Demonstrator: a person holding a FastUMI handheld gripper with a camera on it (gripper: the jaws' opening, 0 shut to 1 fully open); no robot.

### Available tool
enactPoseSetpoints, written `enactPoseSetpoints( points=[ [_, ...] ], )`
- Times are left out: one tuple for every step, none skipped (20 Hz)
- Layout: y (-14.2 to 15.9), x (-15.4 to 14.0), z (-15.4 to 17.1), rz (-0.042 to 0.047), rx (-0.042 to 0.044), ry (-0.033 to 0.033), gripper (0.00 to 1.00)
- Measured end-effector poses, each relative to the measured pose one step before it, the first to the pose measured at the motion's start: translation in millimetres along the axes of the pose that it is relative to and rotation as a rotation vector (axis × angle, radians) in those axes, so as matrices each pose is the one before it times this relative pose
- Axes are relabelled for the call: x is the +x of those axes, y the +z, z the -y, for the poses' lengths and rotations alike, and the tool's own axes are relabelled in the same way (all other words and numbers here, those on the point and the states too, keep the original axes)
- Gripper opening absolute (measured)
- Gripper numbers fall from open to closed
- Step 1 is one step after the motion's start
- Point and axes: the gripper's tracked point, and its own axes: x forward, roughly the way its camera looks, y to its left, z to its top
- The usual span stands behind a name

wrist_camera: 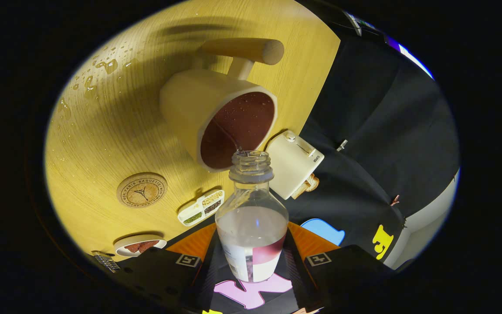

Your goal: Take the bottle from table, then pour the juice into the cup, finally place the bottle on the coaster

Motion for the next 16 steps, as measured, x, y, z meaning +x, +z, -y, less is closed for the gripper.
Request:
enactPoseSetpoints(
  points=[
    [-0.78,0.75,0.04,-0.0051,0.00153,0.00252,0.73],
    [-0.97,0.78,0.11,-0.00341,0.0012,0.0047,0.73],
    [-0.17,-0.27,0.02,-0.00028,-0.00135,0.00311,0.73],
    [0.41,0.25,0.5,0.00121,-0.00541,-0.00001,0.73],
    [0.27,-0.37,0.18,0.0019,-0.00379,-0.00033,0.73],
    [0.04,-0.46,-0.49,-0.00011,-0.00049,-0.00135,0.73],
    [-0.84,-0.51,0.27,-0.00104,0.00176,-0.00063,0.73],
    [-0.7,0.8,0.34,-0.00156,0.00313,-0.0036,0.73],
    [-0.23,0.02,0.54,-0.00026,0.00123,-0.00345,0.73],
    [-0.43,0.35,-0.6,-0.00262,-0.00009,-0.00085,0.73],
    [-0.43,0.15,0.17,-0.00021,-0.00022,-0.00081,0.73],
    [0.03,0.18,0.07,-0.00061,-0.00058,-0.00143,0.73],
    [-0.15,0.08,0.1,0.00026,-0.00067,-0.00045,0.73],
    [-0.03,0.02,0.12,0.00068,-0.00163,-0.00292,0.73],
    [-0.32,-0.47,-0.09,0.00104,-0.0014,-0.00069,0.73],
    [0.42,0.47,-0.16,0.00049,-0.00078,-0.00163,0.73]
  ],
)
